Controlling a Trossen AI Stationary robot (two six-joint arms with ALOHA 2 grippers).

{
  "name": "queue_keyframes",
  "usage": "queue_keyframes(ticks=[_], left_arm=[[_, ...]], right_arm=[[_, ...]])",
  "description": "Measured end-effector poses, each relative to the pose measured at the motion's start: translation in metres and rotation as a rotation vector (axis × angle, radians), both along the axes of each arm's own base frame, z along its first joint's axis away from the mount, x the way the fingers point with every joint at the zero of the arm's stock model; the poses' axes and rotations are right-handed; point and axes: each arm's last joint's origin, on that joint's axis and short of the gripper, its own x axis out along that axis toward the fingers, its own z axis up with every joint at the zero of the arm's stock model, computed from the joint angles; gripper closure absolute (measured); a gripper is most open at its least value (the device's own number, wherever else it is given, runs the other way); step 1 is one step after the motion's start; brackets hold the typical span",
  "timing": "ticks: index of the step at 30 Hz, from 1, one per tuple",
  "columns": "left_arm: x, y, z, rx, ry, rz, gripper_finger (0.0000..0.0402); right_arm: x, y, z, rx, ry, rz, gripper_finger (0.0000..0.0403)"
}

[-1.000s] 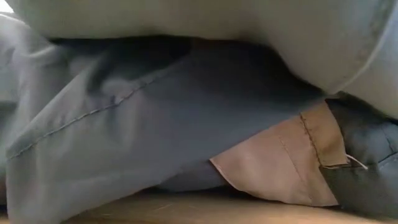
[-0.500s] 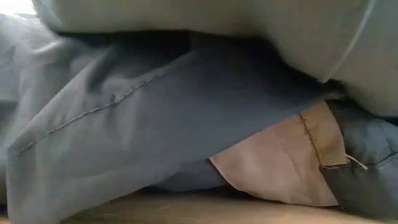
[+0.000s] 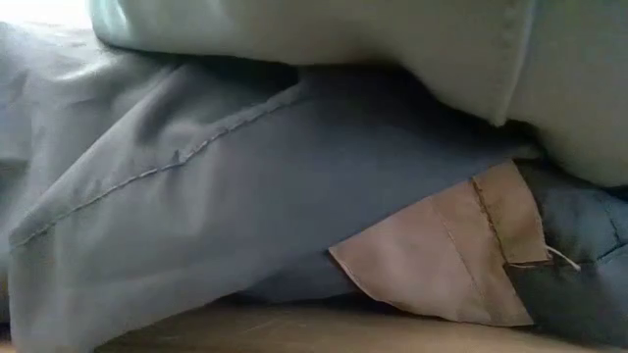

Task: Sort clothes
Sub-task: Put the green pants into the laundry bin

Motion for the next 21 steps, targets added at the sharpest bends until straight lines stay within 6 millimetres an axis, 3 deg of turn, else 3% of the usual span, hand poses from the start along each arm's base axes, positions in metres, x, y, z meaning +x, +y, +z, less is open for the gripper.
queue_keyframes(ticks=[11,21], left_arm=[[0.0,-0.002,0.001,-0.015,-0.013,0.06,0.0393],[-0.014,-0.035,0.006,0.134,-0.143,0.026,0.0389]], right_arm=[[0.005,-0.005,0.001,0.107,-0.015,-0.085,0.016],[0.012,-0.017,-0.002,0.16,0.01,-0.15,0.016]])
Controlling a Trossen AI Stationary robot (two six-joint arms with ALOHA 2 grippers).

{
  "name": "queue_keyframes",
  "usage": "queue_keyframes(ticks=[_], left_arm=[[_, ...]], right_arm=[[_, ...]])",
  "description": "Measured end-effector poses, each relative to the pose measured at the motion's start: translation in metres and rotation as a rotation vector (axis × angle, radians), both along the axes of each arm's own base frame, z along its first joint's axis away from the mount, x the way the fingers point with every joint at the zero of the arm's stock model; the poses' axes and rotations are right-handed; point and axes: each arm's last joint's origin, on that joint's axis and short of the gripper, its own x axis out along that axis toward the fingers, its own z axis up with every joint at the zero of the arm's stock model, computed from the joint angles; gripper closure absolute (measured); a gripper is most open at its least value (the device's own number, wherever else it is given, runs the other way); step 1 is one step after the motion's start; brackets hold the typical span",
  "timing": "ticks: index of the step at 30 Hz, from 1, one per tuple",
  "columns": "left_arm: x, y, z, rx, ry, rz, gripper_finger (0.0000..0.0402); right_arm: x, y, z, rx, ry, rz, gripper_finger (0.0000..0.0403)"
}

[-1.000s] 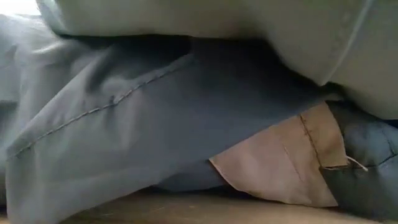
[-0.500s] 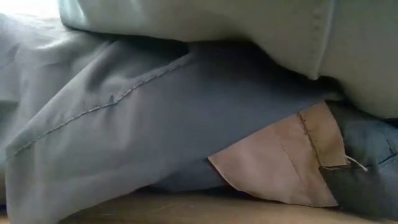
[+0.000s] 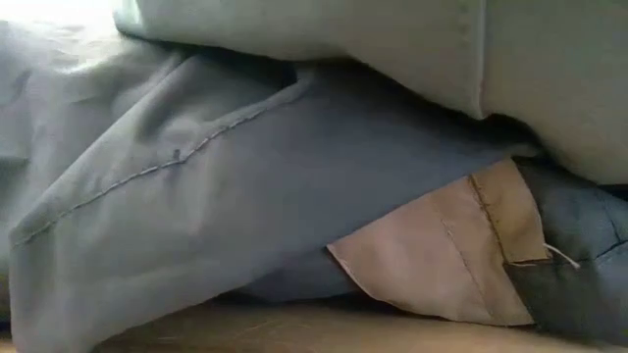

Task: Sort clothes
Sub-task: Put the green pants into the laundry bin

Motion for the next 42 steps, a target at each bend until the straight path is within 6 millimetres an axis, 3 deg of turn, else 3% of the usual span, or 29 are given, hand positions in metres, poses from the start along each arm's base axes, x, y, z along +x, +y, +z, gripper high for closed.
queue_keyframes(ticks=[15,20,28,35,42], left_arm=[[-0.002,-0.005,0.005,0.038,-0.07,0.05,0.0386],[-0.001,-0.005,0.006,0.018,-0.081,0.08,0.0372],[-0.001,-0.006,0.011,-0.11,-0.096,0.186,0.0296],[-0.031,0.006,0.029,-0.093,-0.065,0.292,0.0285],[-0.083,0.025,0.062,-0.203,-0.028,0.352,0.0285]], right_arm=[[0.015,-0.01,0.006,0.058,-0.048,0.058,0.0177],[0.016,-0.012,0.006,0.059,-0.047,0.064,0.0236],[0.016,-0.011,0.007,0.054,-0.045,0.091,0.037],[0.017,-0.016,0.006,0.039,-0.051,-0.003,0.038],[0.011,-0.02,0.007,0.01,-0.028,-0.048,0.038]])
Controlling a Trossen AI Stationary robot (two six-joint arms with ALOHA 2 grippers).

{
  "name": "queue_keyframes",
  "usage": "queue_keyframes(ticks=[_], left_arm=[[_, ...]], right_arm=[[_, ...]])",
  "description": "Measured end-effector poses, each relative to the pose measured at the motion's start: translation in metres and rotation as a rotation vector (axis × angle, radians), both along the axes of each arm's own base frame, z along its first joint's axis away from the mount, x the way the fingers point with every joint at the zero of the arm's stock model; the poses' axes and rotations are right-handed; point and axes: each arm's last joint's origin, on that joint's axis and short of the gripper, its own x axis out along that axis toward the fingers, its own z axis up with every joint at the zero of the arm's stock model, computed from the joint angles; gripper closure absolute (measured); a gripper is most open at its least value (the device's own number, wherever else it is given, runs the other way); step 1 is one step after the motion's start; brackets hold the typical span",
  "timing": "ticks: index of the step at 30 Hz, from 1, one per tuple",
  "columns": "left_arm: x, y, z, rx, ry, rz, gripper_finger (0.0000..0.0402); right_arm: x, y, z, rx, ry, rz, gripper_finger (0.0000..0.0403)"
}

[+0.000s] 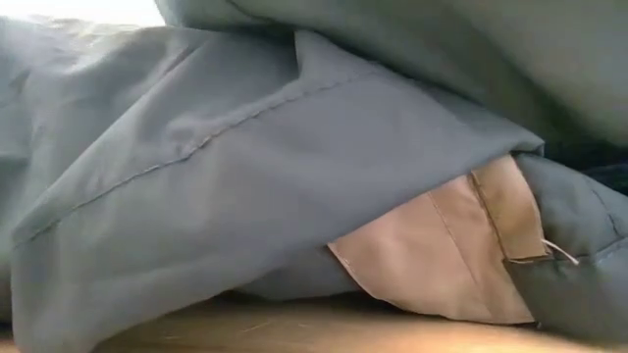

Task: Sort clothes
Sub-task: Put the green pants into the laundry bin

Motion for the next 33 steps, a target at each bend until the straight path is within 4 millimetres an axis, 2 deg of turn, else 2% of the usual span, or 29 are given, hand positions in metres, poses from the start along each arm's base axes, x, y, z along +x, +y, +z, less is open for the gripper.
queue_keyframes(ticks=[3,6,10,14,18,23,29,33], left_arm=[[-0.023,0.017,0.012,-0.056,0.01,0.083,0.0285],[-0.046,0.035,0.022,-0.095,0.021,0.169,0.0285],[-0.071,0.055,0.028,-0.1,0.031,0.277,0.0285],[-0.085,0.067,0.035,-0.127,0.009,0.311,0.0285],[-0.088,0.069,0.031,-0.122,0.013,0.311,0.0285],[-0.087,0.068,0.015,-0.084,0.048,0.315,0.0285],[-0.074,0.058,-0.01,-0.08,0.043,0.313,0.0285],[-0.061,0.06,-0.026,-0.067,-0.062,0.455,0.0285]], right_arm=[[-0.007,-0.005,0.009,-0.011,-0.021,-0.026,0.038],[-0.018,-0.013,0.031,-0.011,-0.084,-0.062,0.038],[-0.034,-0.025,0.077,-0.022,-0.208,-0.074,0.038],[-0.052,-0.038,0.132,-0.045,-0.346,-0.053,0.038],[-0.07,-0.051,0.186,-0.068,-0.519,-0.026,0.038],[-0.095,-0.067,0.243,-0.127,-0.785,-0.025,0.038],[-0.123,-0.084,0.285,-0.16,-1.138,-0.027,0.038],[-0.138,-0.089,0.3,-0.083,-1.32,0.055,0.038]])
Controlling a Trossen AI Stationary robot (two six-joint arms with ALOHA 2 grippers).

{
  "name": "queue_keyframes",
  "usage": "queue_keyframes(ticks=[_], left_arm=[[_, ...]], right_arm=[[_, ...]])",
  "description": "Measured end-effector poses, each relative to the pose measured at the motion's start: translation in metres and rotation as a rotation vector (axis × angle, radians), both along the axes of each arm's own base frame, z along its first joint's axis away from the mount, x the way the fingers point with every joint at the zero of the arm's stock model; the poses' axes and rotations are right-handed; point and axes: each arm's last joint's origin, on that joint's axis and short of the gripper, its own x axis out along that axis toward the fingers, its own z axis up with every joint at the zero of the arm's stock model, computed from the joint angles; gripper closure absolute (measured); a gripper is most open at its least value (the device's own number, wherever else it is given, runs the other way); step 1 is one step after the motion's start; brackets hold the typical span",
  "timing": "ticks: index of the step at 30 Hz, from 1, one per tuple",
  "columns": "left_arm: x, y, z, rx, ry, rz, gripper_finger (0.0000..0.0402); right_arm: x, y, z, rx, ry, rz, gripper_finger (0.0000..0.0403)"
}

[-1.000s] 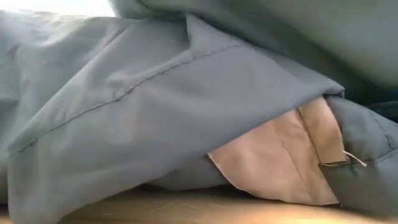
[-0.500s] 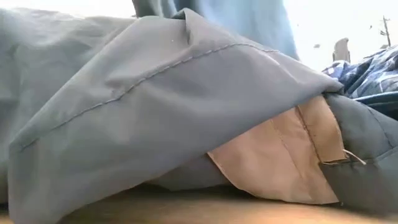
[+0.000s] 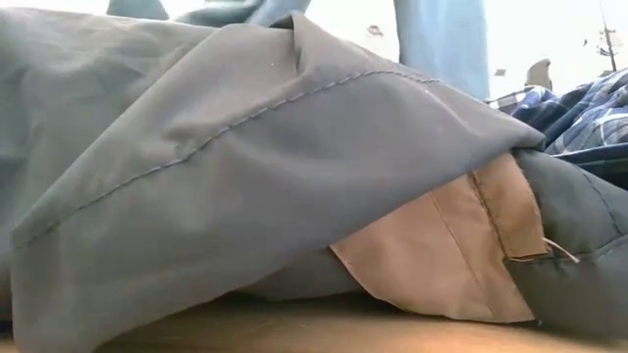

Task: Sort clothes
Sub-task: Put the green pants into the laundry bin

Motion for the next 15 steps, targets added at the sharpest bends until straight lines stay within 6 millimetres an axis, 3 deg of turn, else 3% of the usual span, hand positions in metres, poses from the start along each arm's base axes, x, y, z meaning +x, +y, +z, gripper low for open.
queue_keyframes(ticks=[4,10,15], left_arm=[[0.022,0.004,-0.011,0.02,-0.124,0.075,0.0285],[0.049,0.009,-0.011,-0.09,-0.232,-0.224,0.0285],[0.07,0.026,-0.01,-0.141,-0.329,-0.2,0.0285]], right_arm=[[-0.003,0.001,0.003,0.0,-0.059,0.103,0.038],[-0.008,-0.001,0.005,0.022,-0.08,0.161,0.038],[-0.023,-0.011,0.012,0.09,-0.108,0.209,0.038]])
